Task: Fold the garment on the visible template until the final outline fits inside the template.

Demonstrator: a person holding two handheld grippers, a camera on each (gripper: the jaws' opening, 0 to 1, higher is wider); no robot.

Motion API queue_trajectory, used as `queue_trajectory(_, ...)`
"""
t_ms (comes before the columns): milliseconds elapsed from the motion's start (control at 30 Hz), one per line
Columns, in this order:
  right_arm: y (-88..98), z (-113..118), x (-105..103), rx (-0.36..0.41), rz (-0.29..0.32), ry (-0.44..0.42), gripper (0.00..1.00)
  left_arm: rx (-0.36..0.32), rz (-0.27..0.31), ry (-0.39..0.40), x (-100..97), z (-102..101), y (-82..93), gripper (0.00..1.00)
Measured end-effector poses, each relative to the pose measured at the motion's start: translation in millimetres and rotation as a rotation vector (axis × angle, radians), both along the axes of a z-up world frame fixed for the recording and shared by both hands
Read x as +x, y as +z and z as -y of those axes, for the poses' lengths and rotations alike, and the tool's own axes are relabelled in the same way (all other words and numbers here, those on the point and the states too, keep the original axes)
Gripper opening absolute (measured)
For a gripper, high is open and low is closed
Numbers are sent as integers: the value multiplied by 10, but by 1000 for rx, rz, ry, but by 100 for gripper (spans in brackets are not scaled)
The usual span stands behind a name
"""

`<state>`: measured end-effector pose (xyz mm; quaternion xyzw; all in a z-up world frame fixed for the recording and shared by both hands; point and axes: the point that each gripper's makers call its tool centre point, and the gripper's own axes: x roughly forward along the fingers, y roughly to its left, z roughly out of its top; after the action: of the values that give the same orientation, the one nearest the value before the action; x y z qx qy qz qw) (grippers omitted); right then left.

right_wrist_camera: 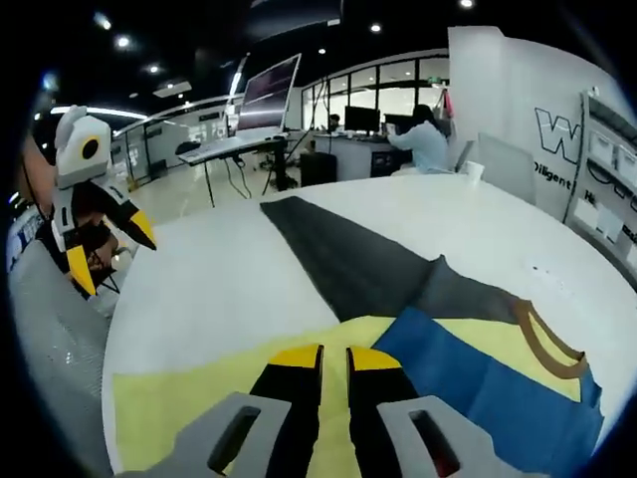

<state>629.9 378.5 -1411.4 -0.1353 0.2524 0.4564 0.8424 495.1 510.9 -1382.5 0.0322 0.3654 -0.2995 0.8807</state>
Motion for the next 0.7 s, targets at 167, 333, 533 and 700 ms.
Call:
queue_trajectory(167, 62, 117, -44, 14, -3, -21, 4, -28, -5, 34, 216, -55, -18, 58)
queue_trajectory(333, 142, 242, -67, 59, -25, -81, 8, -49, -17, 97, 494, -234, -36, 58)
queue_trajectory(533, 191, 412, -113, 76, -25, -128, 12, -76, -21, 198, 897, -552, -42, 59)
queue_trajectory(700, 228, 525, -165, 82, -27, -157, 16, -78, -18, 283, 1162, -804, -69, 59)
